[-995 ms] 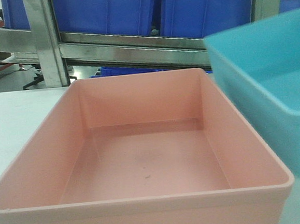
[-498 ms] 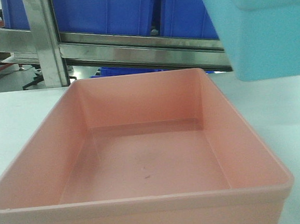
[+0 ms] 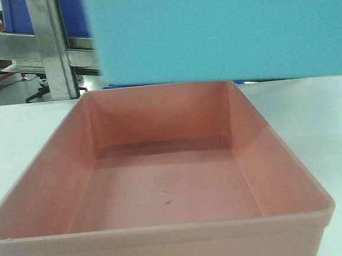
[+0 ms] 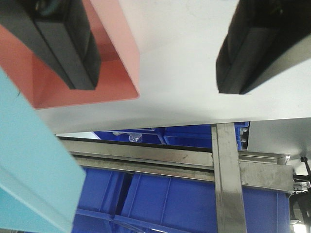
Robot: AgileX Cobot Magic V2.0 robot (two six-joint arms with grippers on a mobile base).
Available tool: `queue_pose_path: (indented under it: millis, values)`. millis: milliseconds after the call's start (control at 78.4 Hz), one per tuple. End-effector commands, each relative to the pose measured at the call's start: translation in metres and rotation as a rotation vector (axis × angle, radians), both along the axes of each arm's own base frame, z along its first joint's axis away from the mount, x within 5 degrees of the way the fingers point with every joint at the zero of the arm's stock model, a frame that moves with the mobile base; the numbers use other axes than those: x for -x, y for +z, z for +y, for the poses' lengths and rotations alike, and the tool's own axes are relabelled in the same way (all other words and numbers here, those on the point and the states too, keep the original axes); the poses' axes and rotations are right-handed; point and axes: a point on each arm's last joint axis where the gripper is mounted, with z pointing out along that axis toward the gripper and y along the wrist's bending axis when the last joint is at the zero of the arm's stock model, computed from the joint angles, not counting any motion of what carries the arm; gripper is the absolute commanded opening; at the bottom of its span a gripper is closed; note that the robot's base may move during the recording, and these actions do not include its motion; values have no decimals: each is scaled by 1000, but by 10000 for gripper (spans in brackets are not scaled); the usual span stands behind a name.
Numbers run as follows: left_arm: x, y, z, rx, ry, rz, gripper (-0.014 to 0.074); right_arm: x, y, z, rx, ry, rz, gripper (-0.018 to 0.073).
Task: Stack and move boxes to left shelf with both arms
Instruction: 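Lift the blue bin with the right gripper over the pink bin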
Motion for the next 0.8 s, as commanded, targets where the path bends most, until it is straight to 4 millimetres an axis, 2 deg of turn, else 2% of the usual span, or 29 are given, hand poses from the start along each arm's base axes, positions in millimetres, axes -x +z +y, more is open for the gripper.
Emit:
queue_pose_path:
  millis: [0, 153, 294, 421, 791]
  values:
    - [0, 16, 2, 33, 24, -92, 405, 6, 17, 18, -72, 8, -89, 55]
    - [0, 16, 2, 33, 24, -92, 405, 11, -4, 41, -97, 22, -48, 55]
    - [0, 16, 2, 33, 24, -92, 405, 17, -23, 54, -92, 51, -19, 55]
    - [0, 16, 2, 33, 24, -92, 405, 20, -27, 64, -98, 78, -29, 55]
    - [0, 16, 2, 33, 24, -92, 405, 11, -39, 71, -101, 58, -6, 55]
